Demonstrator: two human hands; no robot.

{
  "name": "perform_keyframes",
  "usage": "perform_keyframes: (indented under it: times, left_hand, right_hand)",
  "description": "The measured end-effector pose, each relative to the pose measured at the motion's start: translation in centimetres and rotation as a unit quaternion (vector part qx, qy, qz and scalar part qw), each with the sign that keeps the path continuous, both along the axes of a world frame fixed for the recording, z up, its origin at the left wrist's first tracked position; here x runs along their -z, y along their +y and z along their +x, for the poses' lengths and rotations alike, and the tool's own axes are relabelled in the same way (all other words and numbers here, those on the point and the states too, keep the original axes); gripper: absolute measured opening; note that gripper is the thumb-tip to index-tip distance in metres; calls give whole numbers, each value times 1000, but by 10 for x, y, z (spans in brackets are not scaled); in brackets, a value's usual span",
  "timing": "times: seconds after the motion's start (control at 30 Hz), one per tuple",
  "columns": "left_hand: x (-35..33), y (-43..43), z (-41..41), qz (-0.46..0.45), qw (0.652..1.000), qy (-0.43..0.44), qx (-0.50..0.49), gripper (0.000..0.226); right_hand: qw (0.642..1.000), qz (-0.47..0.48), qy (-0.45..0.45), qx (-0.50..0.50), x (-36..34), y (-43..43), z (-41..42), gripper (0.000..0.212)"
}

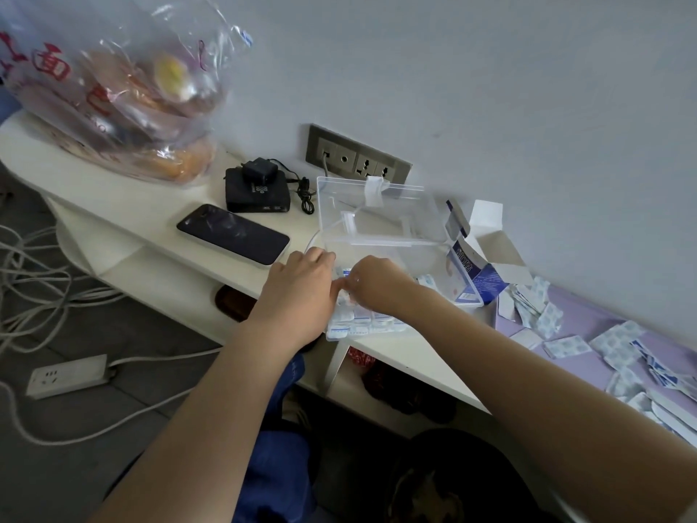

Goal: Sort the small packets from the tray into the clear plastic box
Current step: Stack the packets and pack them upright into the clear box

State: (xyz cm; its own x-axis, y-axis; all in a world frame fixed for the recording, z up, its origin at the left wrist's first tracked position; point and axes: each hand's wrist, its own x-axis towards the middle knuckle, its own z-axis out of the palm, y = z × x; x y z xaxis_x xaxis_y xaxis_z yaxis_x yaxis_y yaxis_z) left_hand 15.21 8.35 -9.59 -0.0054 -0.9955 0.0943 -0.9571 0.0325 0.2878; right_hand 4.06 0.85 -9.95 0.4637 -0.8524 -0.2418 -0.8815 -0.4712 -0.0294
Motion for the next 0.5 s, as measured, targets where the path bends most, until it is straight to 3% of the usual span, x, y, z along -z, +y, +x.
perform_keyframes:
  times: [0.07,0.27,0.37,0.5]
  left_hand:
    - [0,1,-2,-1,1000,-4,-7,37]
    - [-9,2,-27,-2,995,-88,-51,39]
    - [-16,5,-56,-51,994,-95,-18,35]
    - [-17,11,-103,-117,987,-82,79,26]
  right_hand:
    - [1000,11,-6,-18,-10,9,-5,24]
    - [989,-66,-123,-39,-14,44,-49,29]
    - [978,-121,-154,-69,-7,57,-86,40]
    - [956,-217,-190,-56,0,68,-148,33]
